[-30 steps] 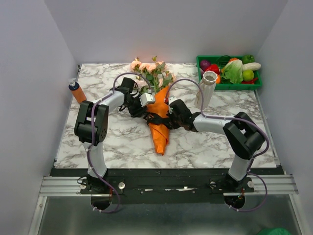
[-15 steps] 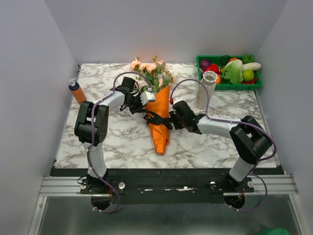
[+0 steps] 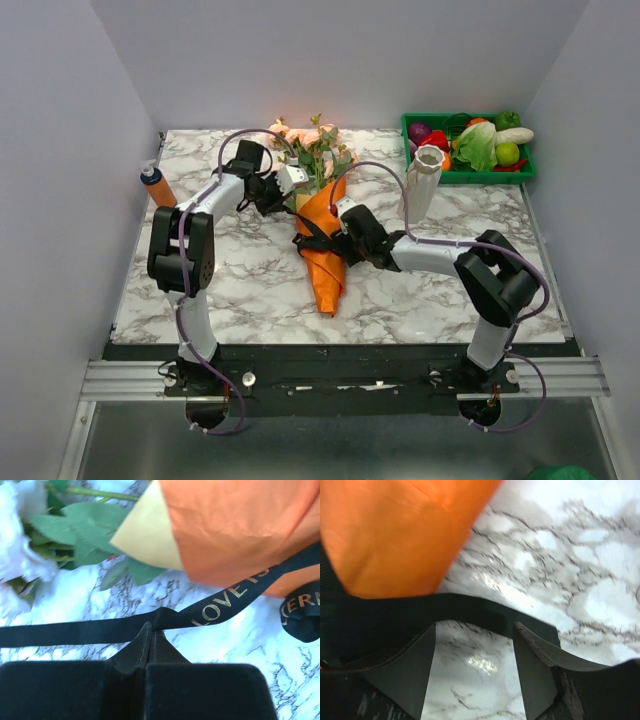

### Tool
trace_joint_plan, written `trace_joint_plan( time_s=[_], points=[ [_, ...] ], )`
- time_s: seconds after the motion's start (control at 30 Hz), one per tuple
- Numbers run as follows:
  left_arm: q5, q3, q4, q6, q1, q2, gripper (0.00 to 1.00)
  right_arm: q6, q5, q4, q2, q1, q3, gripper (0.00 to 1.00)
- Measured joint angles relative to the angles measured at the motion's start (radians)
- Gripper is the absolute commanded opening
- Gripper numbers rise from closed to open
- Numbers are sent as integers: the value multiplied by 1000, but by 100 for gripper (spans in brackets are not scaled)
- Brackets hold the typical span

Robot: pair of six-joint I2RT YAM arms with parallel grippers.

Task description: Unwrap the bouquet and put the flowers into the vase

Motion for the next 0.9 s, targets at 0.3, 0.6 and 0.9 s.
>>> trace_joint_plan(
  time_s=[0.3, 0.6, 0.9],
  points=[
    [-29, 9, -6, -18, 16, 12, 0, -138, 5, 88, 88, 26, 74, 62],
    [-48, 9, -18, -26, 14, 32, 0, -170, -49, 136, 138, 26, 100, 1],
    [-66, 8, -41, -42, 14, 23, 0, -111, -13, 141, 105, 26, 59, 1]
  ],
)
